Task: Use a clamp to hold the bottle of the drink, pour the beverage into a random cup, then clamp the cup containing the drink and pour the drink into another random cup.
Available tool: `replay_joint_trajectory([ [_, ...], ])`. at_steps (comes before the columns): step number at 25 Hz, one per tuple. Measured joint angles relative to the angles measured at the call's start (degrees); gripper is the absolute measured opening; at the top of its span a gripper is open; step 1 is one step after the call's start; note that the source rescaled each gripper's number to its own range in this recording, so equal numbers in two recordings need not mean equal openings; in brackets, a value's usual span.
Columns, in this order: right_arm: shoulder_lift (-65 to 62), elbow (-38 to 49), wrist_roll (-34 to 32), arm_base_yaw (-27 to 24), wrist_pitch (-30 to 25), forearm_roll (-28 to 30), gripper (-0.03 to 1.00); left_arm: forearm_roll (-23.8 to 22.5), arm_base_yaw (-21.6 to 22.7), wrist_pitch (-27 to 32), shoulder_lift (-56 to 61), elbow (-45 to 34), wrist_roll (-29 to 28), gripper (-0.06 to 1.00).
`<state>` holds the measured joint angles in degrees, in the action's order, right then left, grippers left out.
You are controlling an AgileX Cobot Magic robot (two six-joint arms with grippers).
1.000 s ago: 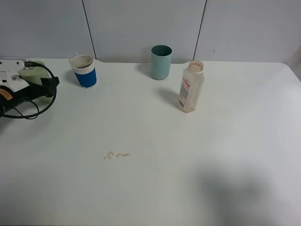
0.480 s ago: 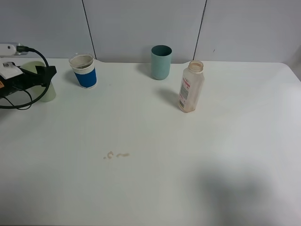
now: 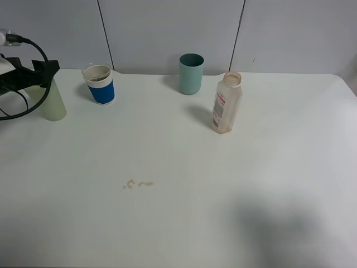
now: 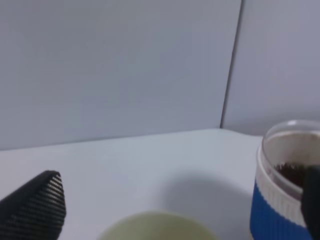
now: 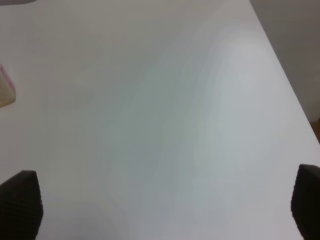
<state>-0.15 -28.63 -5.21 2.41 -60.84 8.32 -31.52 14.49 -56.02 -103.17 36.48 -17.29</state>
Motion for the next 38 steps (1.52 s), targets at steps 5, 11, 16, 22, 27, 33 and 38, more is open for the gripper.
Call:
replay_joint_trajectory([
  [5, 0.00, 0.00, 0.00, 0.00, 0.00, 0.00, 1.00, 0.11, 0.00, 0.30, 3.22, -2.11, 0.00, 0.86],
  [11, 0.00, 0.00, 0.00, 0.00, 0.00, 0.00, 1.00, 0.22, 0.07, 2.63, 7.63, -4.19, -1.22, 0.97],
  [16, 0.00, 0.00, 0.00, 0.00, 0.00, 0.00, 1.00, 0.22, 0.07, 4.48, 12.32, -4.35, -5.89, 1.00],
  [22, 0.00, 0.00, 0.00, 0.00, 0.00, 0.00, 1.00, 0.22, 0.07, 12.62, 20.98, -4.36, -8.00, 1.00],
  [27, 0.00, 0.00, 0.00, 0.00, 0.00, 0.00, 1.00, 0.44, 0.07, 21.78, 29.42, -4.36, -10.53, 1.00],
  [33, 0.00, 0.00, 0.00, 0.00, 0.00, 0.00, 1.00, 3.45, 0.07, 30.19, 36.58, -4.41, -10.48, 1.00],
  [38, 0.00, 0.00, 0.00, 0.00, 0.00, 0.00, 1.00, 7.63, -0.10, 38.83, 42.39, -4.41, -6.25, 1.00],
])
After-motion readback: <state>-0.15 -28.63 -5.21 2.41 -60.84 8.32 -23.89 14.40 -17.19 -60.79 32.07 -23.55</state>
